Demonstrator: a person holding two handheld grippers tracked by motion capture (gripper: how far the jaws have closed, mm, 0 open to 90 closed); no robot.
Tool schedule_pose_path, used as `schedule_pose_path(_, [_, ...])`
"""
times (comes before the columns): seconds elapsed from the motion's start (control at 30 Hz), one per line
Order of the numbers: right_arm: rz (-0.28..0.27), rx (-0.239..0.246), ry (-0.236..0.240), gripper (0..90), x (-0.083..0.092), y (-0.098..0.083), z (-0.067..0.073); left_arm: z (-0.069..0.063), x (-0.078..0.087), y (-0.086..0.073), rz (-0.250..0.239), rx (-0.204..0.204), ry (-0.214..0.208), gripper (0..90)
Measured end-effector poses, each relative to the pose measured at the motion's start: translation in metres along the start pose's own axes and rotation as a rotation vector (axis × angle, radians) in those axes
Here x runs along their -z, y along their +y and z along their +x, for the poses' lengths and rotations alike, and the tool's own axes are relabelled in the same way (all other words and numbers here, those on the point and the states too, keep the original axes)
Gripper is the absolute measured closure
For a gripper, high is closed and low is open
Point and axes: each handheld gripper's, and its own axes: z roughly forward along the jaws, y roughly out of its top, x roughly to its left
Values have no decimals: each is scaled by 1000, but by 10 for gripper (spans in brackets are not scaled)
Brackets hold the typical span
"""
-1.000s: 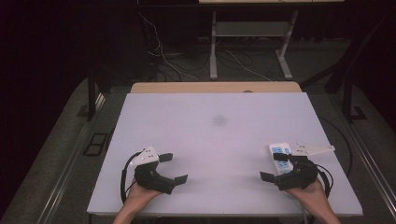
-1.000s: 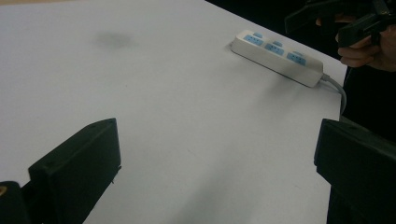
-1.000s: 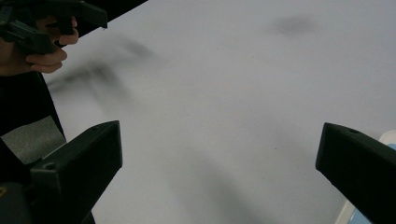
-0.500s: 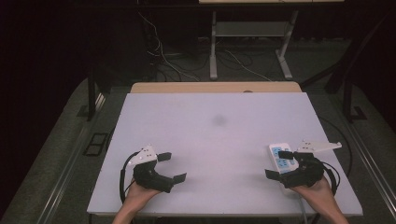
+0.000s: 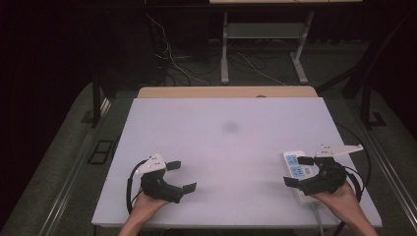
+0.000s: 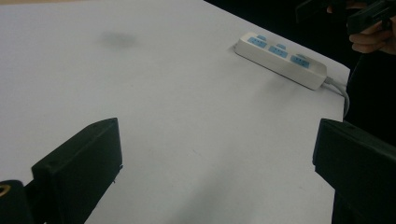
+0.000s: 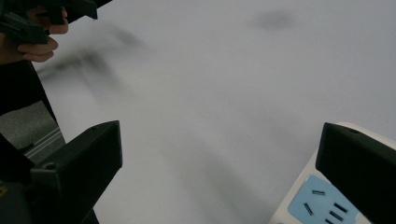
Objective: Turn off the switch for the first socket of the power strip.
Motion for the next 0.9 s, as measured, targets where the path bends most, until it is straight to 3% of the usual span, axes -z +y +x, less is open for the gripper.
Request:
schedule_pose_path(0.33, [13, 5, -17, 3, 8, 4, -5, -1, -1, 0, 4, -3, -6, 4])
schedule_pose_path(0.9, [102, 20, -49, 3, 17, 6, -16, 0, -1, 0, 0, 2, -5, 4])
